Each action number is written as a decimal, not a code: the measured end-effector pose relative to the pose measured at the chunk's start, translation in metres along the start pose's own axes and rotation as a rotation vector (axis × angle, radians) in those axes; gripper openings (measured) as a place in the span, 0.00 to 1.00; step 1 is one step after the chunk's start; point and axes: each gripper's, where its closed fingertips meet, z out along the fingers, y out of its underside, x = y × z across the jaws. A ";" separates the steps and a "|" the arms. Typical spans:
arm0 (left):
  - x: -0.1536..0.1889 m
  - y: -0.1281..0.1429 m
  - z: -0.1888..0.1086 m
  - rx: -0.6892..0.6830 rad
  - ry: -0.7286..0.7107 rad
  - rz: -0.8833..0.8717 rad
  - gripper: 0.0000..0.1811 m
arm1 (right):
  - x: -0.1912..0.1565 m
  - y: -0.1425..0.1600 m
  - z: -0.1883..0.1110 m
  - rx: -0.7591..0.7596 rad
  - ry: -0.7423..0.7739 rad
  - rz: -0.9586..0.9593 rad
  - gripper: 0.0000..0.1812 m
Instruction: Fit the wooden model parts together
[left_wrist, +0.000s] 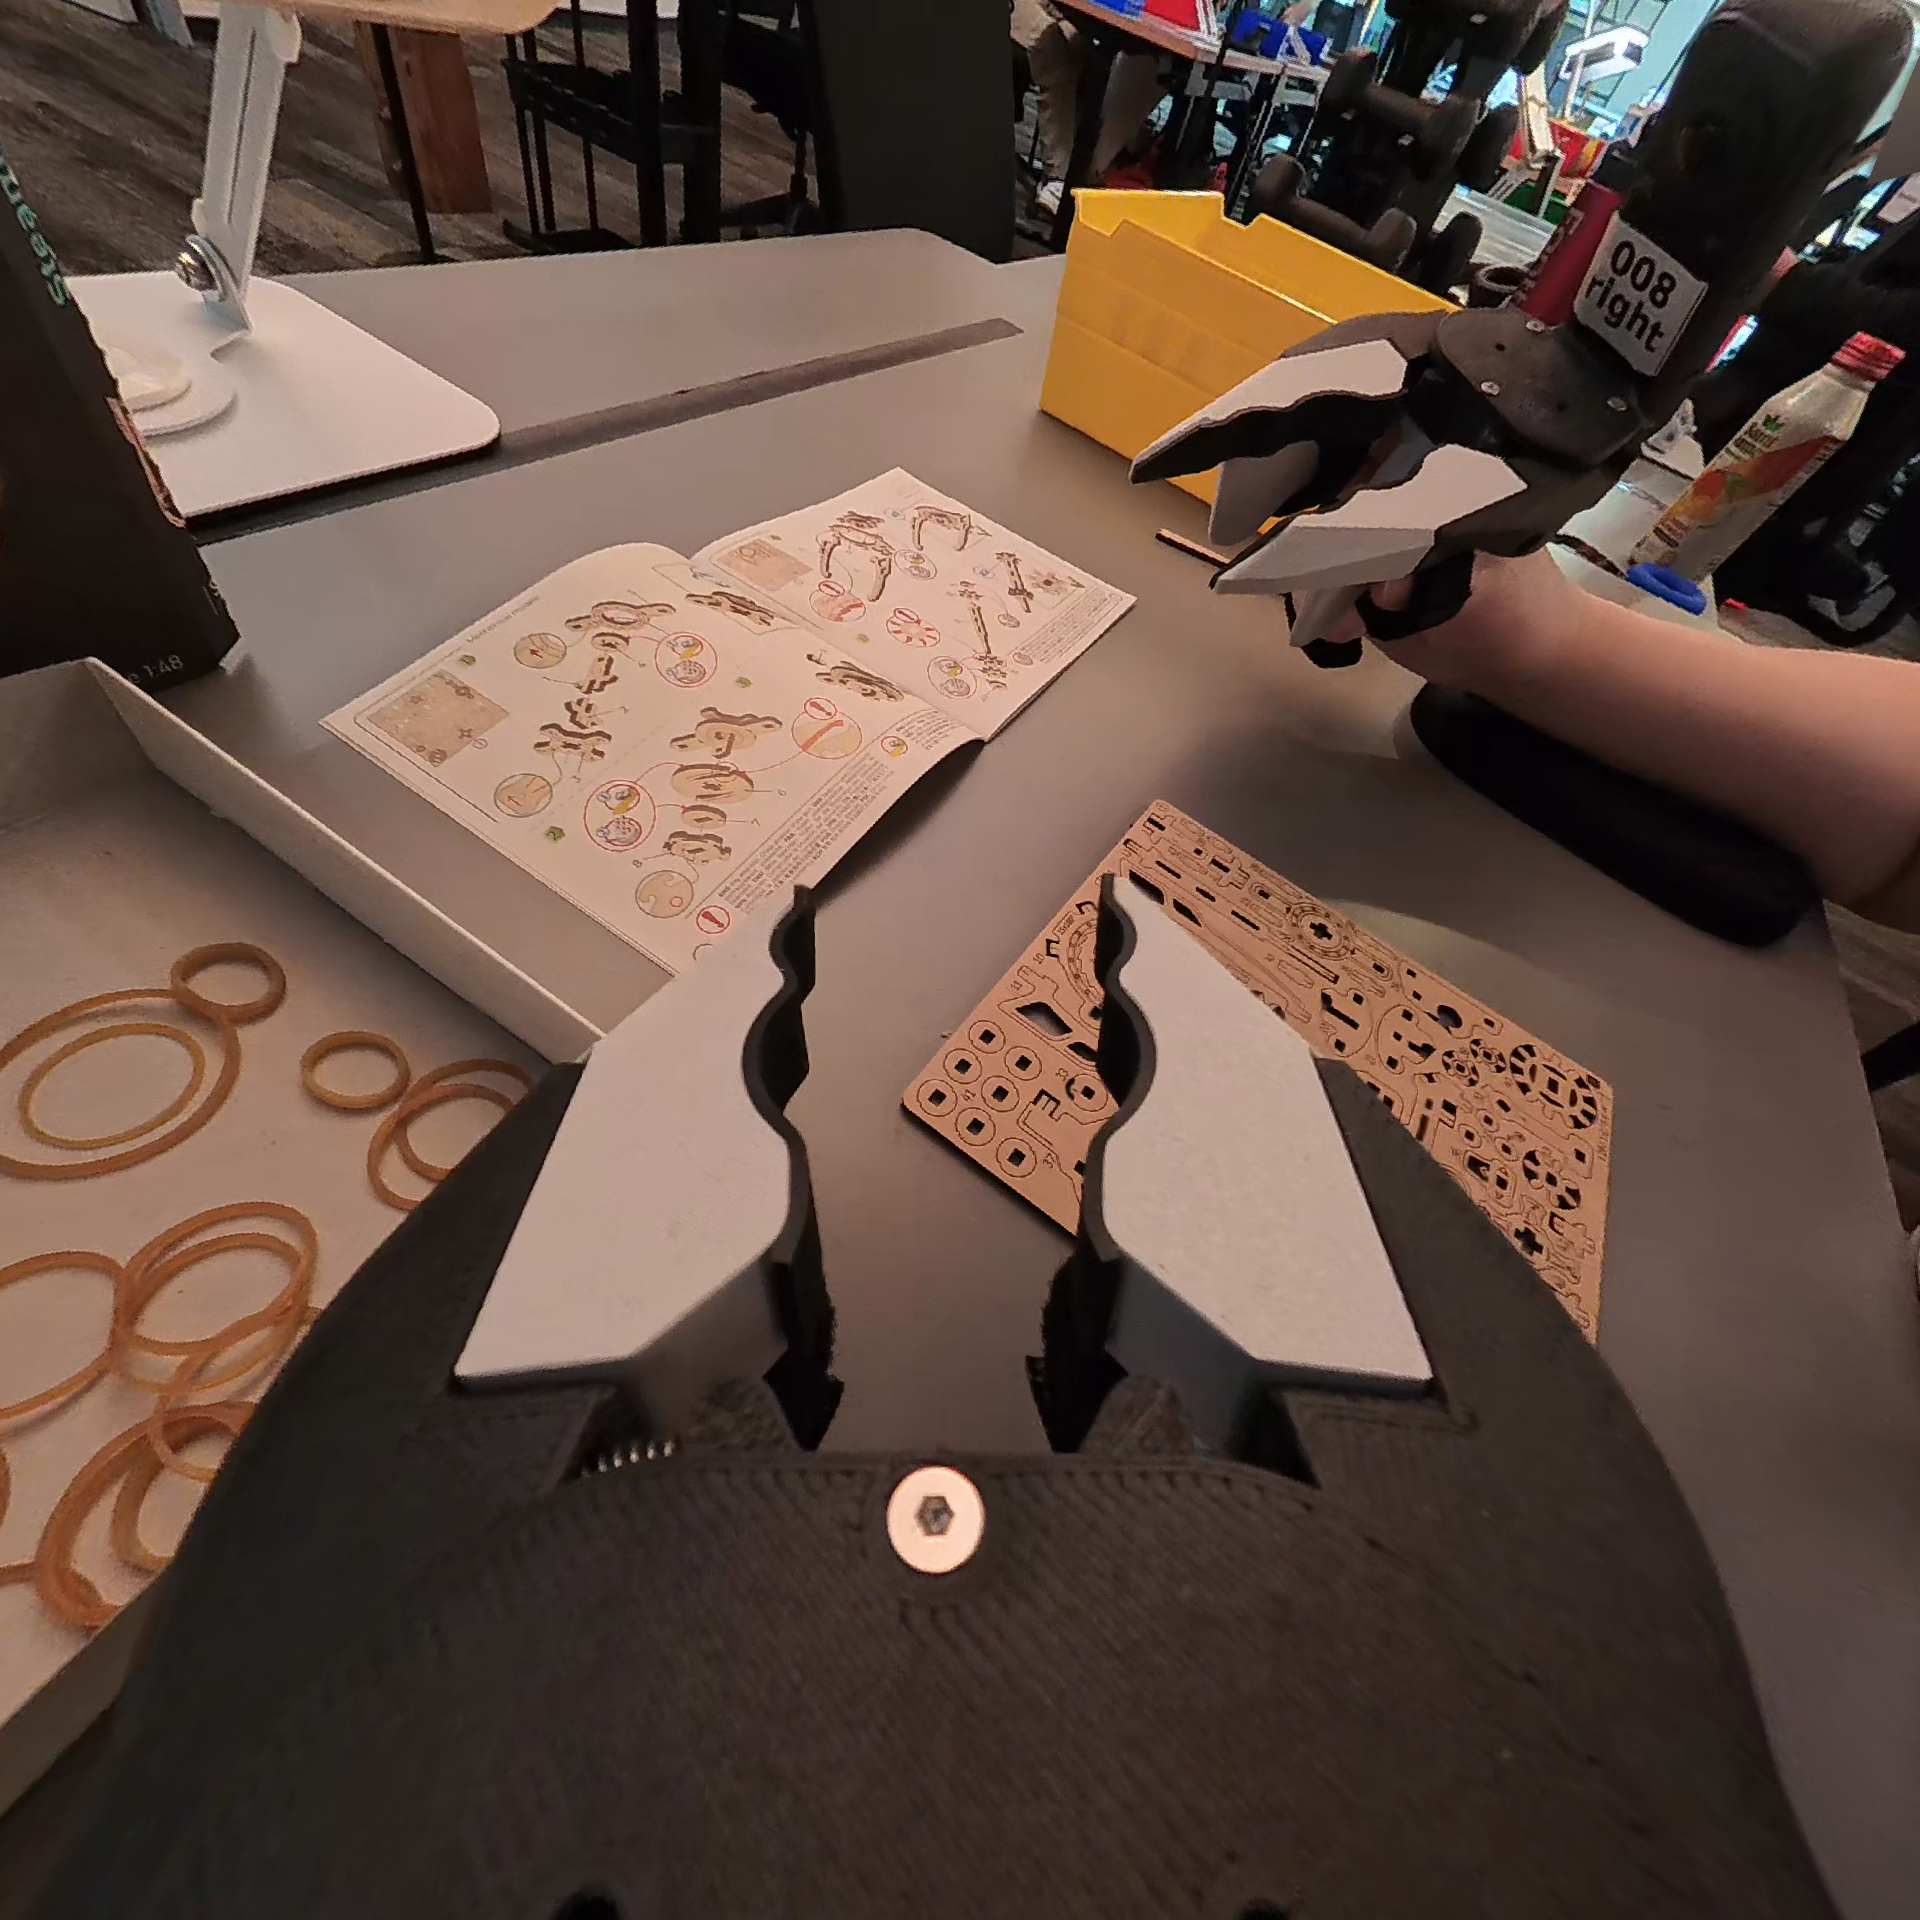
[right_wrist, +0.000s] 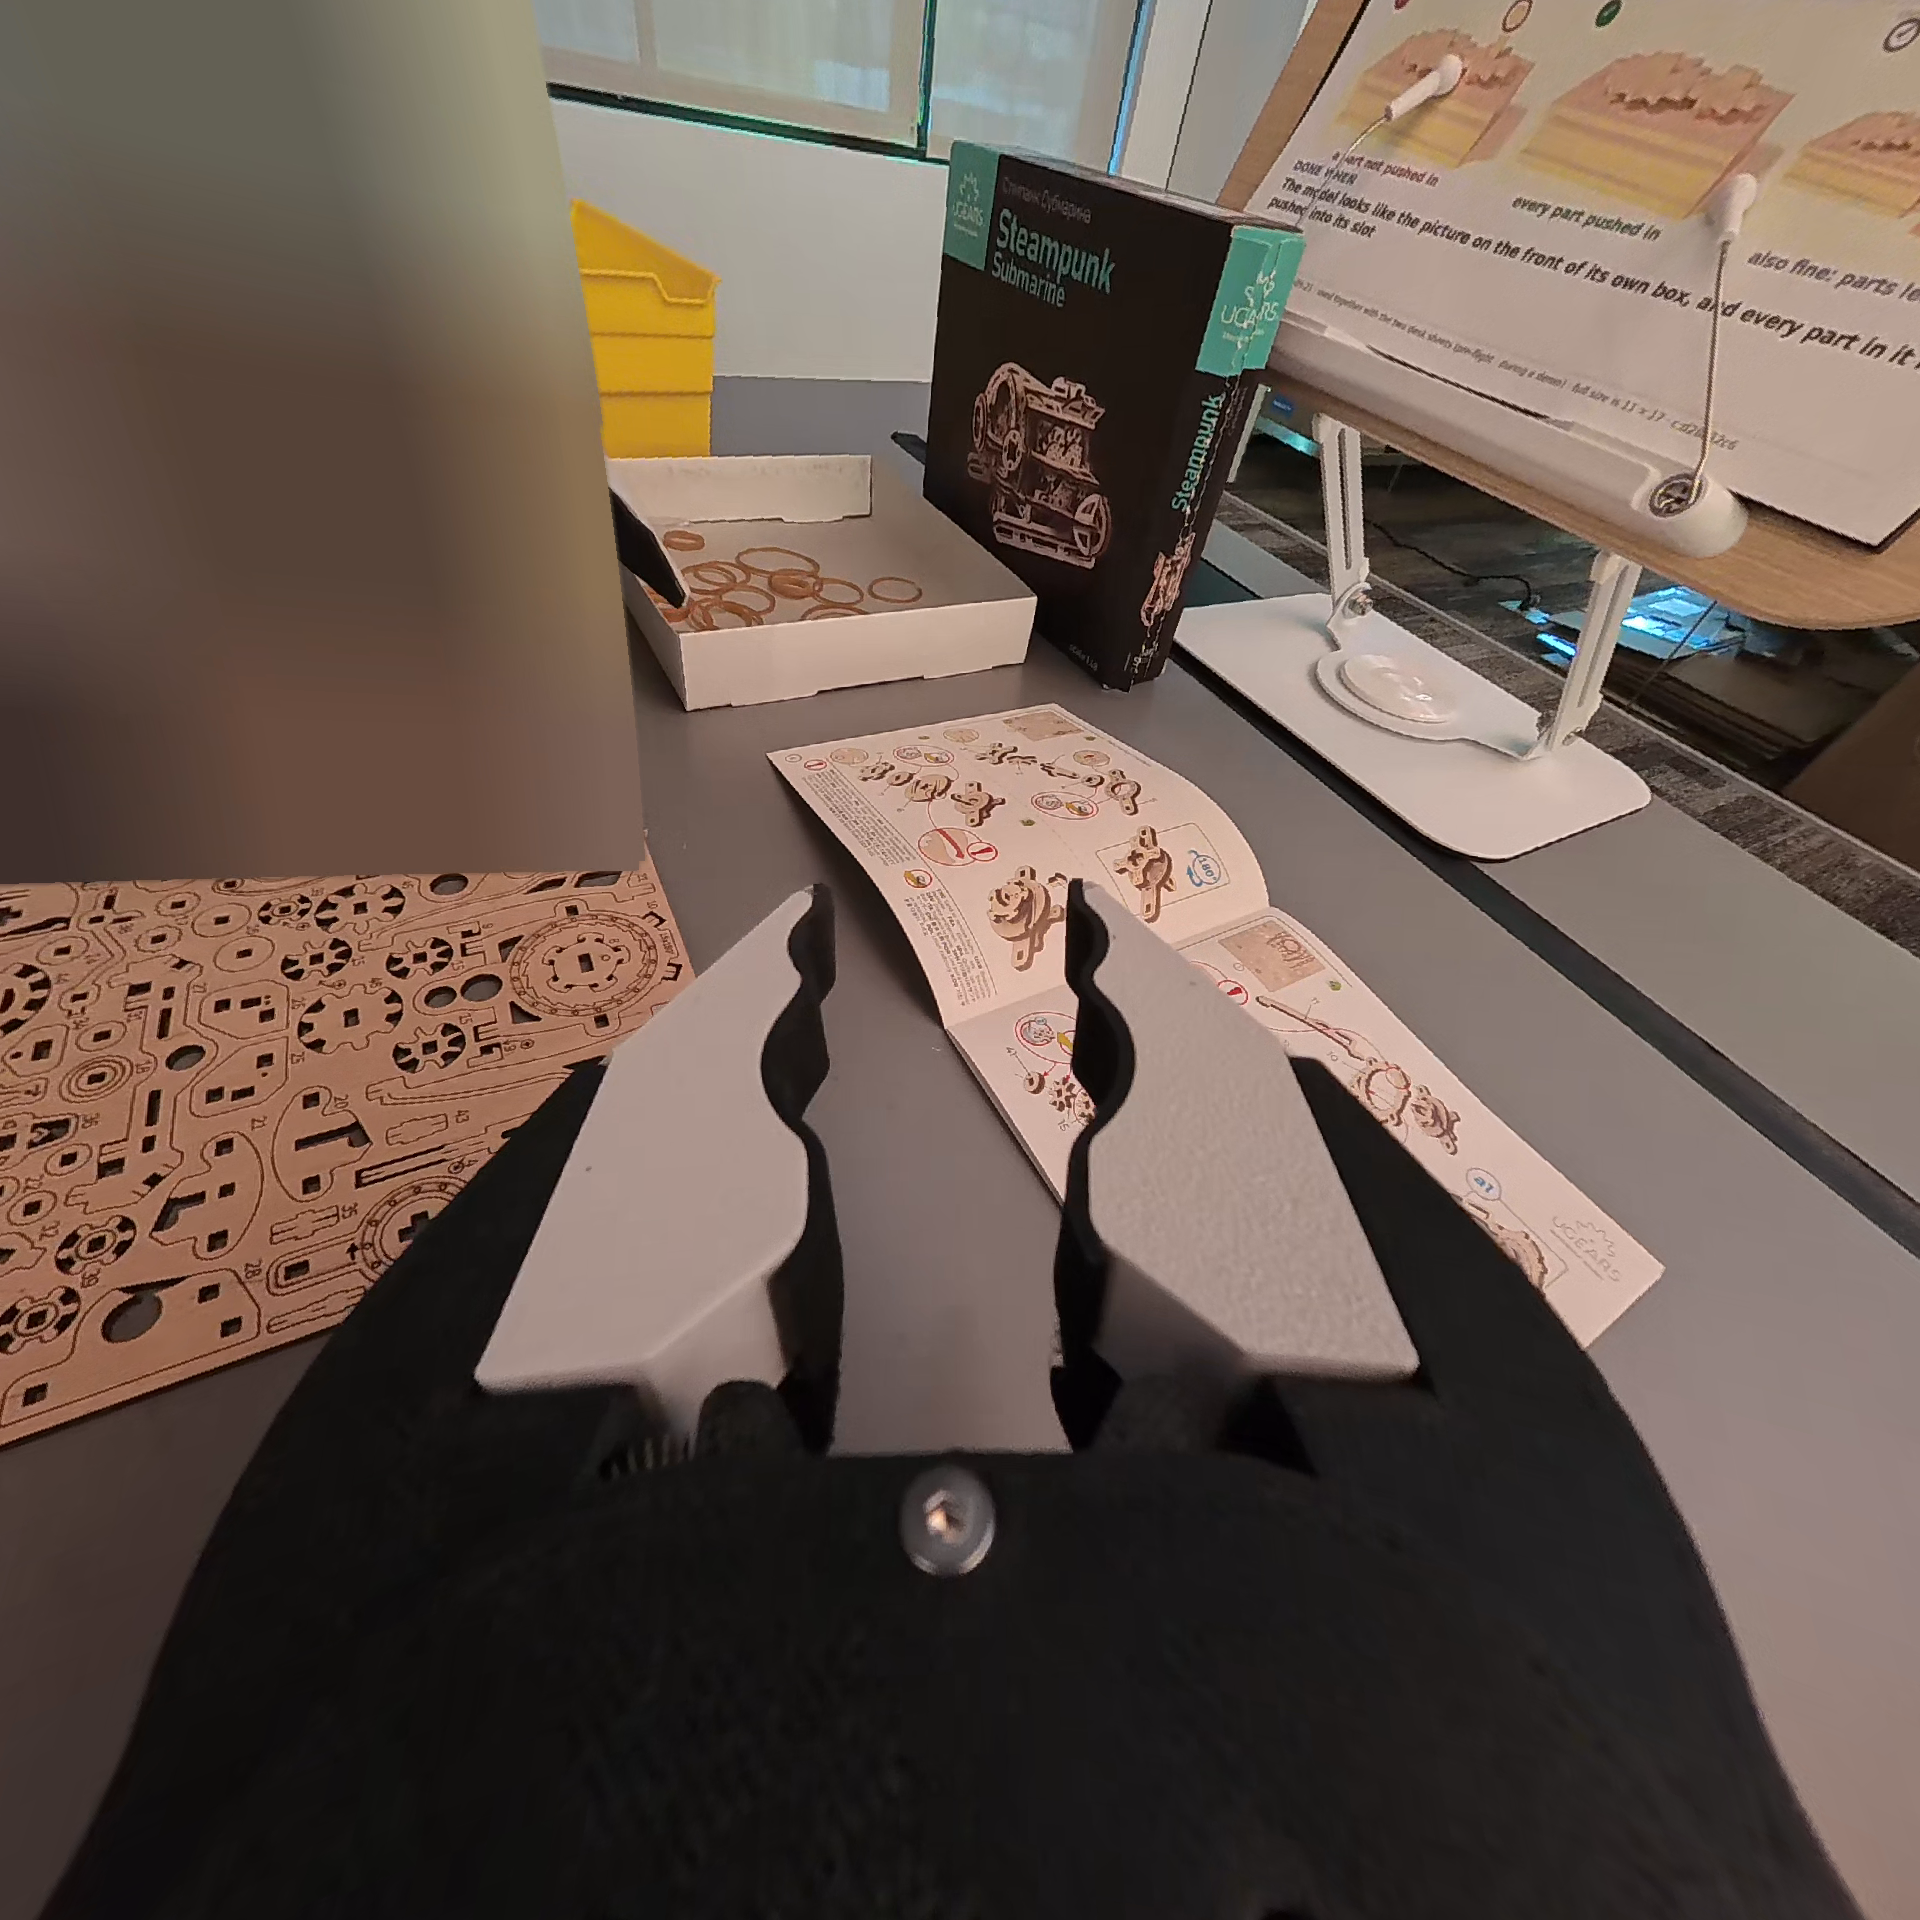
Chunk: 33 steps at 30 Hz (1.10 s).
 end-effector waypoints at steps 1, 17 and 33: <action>0.000 0.001 0.000 -0.002 0.001 -0.002 0.29 | 0.000 0.000 0.000 0.001 0.000 0.005 0.24; 0.001 0.008 0.005 -0.036 0.026 -0.020 0.29 | 0.004 0.008 0.001 -0.024 -0.020 0.059 0.23; 0.002 0.010 0.006 -0.043 0.047 -0.030 0.28 | 0.003 0.011 0.001 -0.032 -0.048 0.116 0.20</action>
